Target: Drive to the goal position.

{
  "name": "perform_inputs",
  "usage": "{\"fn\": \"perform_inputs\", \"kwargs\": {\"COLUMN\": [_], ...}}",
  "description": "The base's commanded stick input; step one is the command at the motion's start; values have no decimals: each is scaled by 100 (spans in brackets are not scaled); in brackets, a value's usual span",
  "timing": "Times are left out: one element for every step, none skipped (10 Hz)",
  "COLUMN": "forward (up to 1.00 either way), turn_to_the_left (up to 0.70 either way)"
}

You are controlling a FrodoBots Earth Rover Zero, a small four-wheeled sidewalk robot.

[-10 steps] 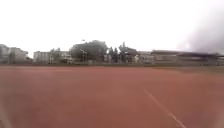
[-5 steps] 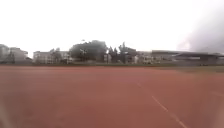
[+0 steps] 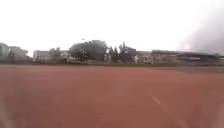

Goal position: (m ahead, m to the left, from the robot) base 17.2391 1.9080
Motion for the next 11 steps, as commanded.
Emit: {"fn": "perform_inputs", "kwargs": {"forward": [30,30,30,30,30,30,30,30,30,30,30], "turn_to_the_left": [0,0,0,0,0,0,0,0,0,0,0]}}
